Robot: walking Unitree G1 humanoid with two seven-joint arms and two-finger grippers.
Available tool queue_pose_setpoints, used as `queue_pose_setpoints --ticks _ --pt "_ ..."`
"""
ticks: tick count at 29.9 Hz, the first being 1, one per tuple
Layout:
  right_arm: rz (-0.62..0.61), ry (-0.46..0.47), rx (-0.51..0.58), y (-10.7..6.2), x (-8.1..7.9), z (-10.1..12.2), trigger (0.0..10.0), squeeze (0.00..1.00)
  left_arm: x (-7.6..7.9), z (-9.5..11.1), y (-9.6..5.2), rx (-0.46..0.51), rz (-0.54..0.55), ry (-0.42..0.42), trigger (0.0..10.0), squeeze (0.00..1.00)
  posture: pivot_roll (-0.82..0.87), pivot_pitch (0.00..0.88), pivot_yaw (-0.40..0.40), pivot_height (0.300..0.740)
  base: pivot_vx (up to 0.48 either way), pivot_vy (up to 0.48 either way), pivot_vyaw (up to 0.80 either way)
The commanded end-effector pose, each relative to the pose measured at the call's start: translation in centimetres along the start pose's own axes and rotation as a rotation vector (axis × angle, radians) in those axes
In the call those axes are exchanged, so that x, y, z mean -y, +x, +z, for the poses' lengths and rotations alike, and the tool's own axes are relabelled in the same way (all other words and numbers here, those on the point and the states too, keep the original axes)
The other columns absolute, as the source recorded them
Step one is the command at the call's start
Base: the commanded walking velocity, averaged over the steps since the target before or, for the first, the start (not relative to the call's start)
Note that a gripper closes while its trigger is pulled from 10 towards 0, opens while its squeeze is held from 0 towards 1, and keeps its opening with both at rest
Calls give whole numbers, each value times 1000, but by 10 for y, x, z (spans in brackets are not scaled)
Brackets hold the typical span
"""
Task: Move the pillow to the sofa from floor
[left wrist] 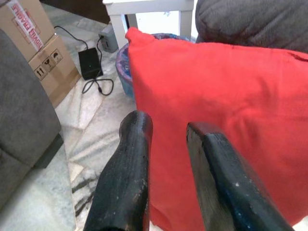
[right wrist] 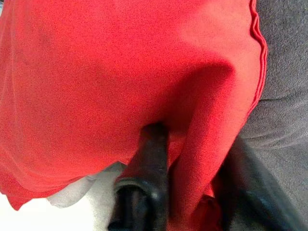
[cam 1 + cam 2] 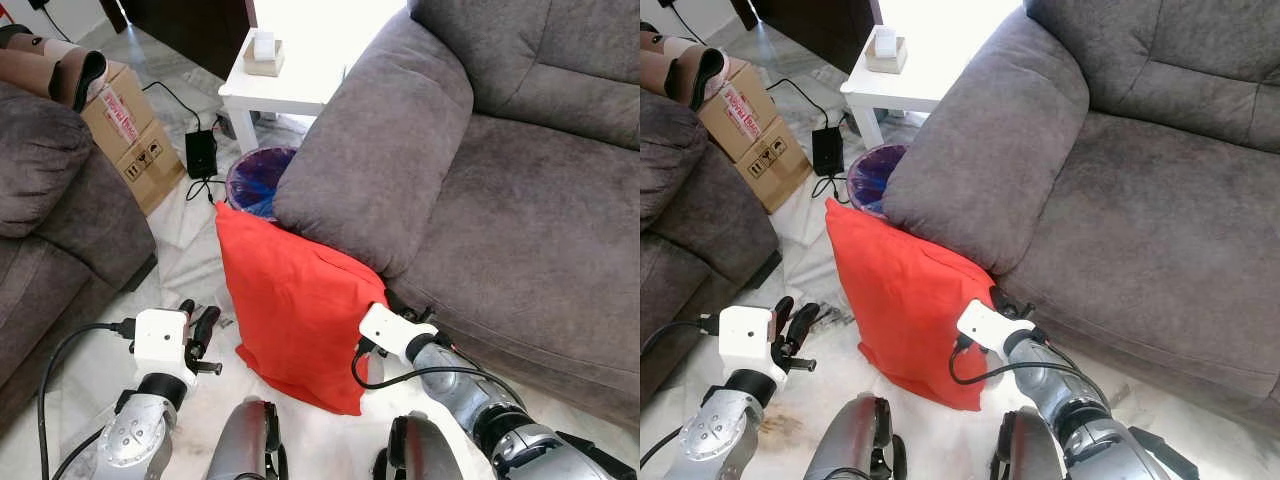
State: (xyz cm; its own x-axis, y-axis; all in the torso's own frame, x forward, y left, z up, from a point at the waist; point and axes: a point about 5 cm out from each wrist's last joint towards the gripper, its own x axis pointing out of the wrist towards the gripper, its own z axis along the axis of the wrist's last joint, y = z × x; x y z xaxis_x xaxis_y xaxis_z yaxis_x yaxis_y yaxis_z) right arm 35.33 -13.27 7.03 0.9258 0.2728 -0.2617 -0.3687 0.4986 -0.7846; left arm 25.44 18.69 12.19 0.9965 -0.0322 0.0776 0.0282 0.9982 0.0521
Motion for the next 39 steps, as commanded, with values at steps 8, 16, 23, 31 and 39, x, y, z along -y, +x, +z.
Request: queue_pose_setpoints --ticks 8,16,23,31,39 --pt "13 20 5 0 -6 1 0 0 -6 -8 -1 -38 21 5 10000 0 167 324 59 630 0 0 0" --pt "12 48 15 -3 -10 0 0 0 -4 -9 6 -31 17 1 10000 0 158 300 55 630 0 0 0" --pt "25 122 25 -7 -24 -1 0 0 -5 -13 11 -33 21 1 10000 0 148 263 46 630 0 0 0" --pt "17 273 31 -13 -40 -1 0 0 -5 -22 16 -47 31 -11 10000 0 120 209 45 630 0 0 0" --pt "-31 399 23 -18 -41 -7 0 0 -2 -31 21 -67 32 -35 10000 0 98 169 38 630 0 0 0"
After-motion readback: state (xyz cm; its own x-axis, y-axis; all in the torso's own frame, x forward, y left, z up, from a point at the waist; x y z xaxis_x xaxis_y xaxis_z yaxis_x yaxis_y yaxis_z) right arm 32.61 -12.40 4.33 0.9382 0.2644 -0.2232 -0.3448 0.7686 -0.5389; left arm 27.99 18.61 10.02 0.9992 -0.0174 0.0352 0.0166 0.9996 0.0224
